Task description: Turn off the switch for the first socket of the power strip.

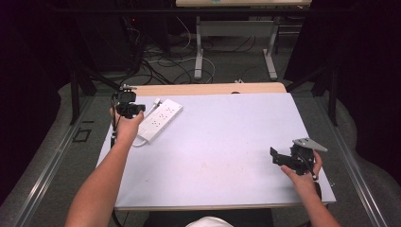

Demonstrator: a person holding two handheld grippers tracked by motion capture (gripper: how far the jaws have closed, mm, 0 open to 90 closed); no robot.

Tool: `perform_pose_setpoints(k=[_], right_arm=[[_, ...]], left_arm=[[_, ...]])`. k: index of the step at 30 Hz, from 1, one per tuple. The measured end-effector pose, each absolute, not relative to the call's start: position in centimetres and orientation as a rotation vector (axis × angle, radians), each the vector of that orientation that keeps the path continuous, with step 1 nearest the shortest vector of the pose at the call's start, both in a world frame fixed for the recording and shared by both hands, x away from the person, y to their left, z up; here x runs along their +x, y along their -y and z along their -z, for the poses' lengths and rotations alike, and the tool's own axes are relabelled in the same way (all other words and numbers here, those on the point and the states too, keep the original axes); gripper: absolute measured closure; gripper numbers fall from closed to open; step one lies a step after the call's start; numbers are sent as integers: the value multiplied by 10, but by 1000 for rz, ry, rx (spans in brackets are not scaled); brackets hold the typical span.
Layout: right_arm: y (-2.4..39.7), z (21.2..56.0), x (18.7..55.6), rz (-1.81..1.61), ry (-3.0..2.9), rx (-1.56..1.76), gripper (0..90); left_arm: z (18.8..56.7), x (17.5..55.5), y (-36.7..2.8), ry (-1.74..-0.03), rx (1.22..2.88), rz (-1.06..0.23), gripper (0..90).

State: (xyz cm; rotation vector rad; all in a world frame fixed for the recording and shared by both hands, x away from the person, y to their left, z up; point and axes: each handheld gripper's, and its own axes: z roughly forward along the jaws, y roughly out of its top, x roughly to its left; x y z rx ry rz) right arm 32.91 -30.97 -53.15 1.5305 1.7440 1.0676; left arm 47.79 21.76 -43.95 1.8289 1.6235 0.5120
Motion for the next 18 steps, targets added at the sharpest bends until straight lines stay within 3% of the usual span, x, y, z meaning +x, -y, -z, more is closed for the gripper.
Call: perform_pose_setpoints(k=[18], right_arm=[[311, 531, 329, -1066, -1742, 1534, 51]], left_arm=[[447, 504, -210, -1663, 1854, -484, 900]])
